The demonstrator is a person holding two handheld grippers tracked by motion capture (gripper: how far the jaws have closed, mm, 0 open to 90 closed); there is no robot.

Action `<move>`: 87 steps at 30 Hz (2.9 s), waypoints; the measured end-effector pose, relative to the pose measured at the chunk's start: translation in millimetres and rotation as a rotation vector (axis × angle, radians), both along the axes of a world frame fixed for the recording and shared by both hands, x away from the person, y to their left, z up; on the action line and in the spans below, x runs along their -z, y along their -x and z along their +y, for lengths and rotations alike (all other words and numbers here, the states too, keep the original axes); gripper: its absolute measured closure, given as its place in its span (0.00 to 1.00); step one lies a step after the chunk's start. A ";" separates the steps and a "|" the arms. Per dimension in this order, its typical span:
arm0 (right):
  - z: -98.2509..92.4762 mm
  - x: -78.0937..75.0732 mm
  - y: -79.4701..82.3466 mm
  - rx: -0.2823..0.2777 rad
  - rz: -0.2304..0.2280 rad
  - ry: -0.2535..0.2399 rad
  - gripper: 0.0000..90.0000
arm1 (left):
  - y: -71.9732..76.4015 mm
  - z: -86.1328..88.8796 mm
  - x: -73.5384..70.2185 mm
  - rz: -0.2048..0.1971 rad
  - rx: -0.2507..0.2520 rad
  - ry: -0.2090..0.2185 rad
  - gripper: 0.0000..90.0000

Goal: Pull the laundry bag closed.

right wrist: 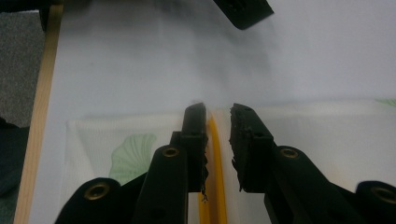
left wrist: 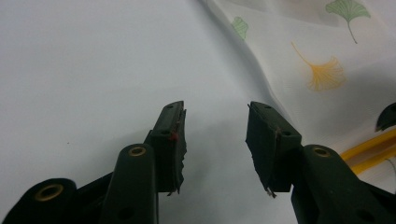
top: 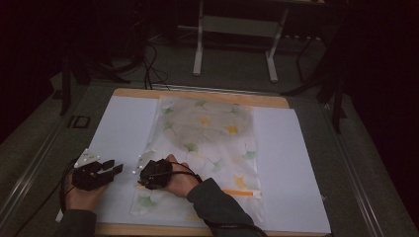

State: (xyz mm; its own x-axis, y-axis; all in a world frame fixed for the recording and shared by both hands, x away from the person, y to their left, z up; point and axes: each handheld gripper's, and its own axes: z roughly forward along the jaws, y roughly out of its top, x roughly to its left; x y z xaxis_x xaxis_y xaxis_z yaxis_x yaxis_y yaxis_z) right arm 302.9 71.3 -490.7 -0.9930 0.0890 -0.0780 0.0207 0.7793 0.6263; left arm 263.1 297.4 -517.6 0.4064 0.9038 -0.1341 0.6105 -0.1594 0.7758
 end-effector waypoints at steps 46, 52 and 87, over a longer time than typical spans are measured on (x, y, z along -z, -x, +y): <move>48.0 14.2 -1.0 0.025 0.031 0.074 0.93 | 4.3 10.0 -2.5 -0.020 -0.032 0.014 0.64; 37.8 10.0 1.0 0.025 0.027 0.053 0.92 | 4.6 10.7 -2.6 -0.021 -0.035 0.012 0.64; 21.0 20.9 -2.7 -0.011 0.058 0.194 0.82 | 4.8 9.5 -2.7 -0.020 -0.034 0.010 0.64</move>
State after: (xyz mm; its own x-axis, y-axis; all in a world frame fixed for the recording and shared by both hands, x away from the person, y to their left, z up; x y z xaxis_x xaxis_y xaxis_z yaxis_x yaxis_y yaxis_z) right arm 305.6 92.2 -511.5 -0.9972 0.0666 -0.0349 0.0430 0.8858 0.4621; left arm 258.3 306.9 -514.9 0.3783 0.9157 -0.1355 0.5996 -0.1309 0.7895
